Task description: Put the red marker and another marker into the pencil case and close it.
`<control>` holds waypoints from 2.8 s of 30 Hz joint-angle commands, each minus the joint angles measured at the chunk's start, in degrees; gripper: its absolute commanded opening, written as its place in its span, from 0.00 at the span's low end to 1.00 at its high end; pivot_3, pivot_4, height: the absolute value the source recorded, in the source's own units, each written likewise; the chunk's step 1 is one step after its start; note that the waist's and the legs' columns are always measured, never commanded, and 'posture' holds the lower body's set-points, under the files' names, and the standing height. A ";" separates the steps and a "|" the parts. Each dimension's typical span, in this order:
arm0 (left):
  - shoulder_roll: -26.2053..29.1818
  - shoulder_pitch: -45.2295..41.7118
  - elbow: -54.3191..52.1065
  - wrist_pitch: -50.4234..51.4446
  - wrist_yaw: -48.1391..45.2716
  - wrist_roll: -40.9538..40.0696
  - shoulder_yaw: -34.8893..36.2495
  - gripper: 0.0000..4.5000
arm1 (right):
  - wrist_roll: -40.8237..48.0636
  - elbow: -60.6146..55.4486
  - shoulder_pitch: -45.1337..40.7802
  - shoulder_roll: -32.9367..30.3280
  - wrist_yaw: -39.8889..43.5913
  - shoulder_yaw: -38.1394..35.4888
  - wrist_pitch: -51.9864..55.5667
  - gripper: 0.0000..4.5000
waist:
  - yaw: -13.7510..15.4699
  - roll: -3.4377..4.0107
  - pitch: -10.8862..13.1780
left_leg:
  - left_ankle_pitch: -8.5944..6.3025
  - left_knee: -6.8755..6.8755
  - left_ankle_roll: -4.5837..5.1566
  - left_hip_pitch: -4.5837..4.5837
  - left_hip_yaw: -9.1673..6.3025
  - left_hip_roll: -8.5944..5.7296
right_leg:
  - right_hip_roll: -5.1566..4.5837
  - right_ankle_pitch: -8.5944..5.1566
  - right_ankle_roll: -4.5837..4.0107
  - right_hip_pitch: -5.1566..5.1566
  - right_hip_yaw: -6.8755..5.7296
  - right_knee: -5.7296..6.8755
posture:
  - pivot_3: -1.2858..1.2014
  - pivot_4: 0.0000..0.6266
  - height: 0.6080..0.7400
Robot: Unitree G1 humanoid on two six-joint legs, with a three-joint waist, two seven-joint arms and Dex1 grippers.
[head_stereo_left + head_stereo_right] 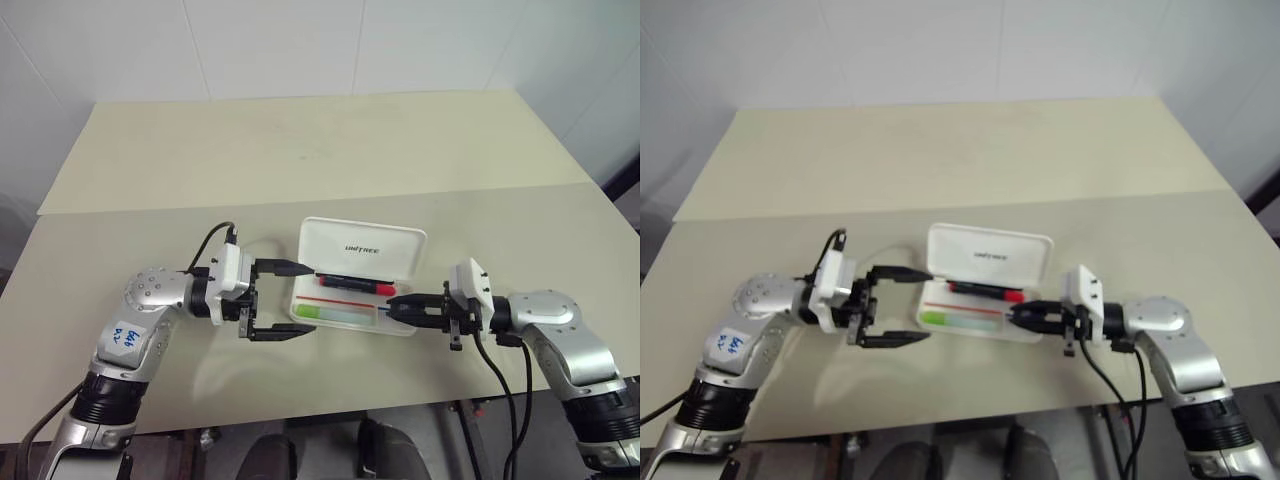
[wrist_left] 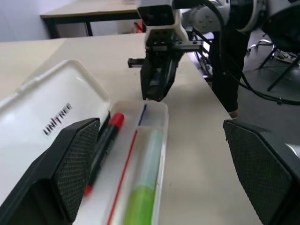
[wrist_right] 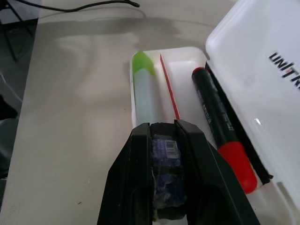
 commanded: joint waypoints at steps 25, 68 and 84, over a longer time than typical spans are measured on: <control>-2.96 -1.82 0.65 -2.45 1.93 1.93 -2.08 1.00 | -3.93 8.88 -4.47 5.93 1.43 1.83 -6.01 0.64 | -0.12 0.00 0.00 | 0.00 0.02 0.00 0.01 0.01 0.01 | 0.00 0.00 0.00 0.01 0.00 0.01 | 0.52 0.24 1.00; -2.53 -7.80 20.59 -16.21 9.29 9.00 5.45 0.00 | 8.24 -3.12 -0.79 -7.92 5.31 -15.17 0.78 1.00 | -0.02 -0.02 -0.01 | -0.02 0.02 0.03 0.01 0.03 0.00 | -0.01 0.00 0.01 0.01 -0.04 0.01 | 0.52 0.24 1.00; -10.74 -16.74 35.17 -17.02 23.64 17.01 2.87 0.00 | 7.30 -4.05 -0.18 -7.64 2.92 -15.04 -0.26 1.00 | 0.20 -0.10 0.00 | -0.01 0.04 0.03 0.01 0.06 -0.02 | -0.03 0.03 0.05 0.04 -0.09 0.01 | 0.52 0.24 1.00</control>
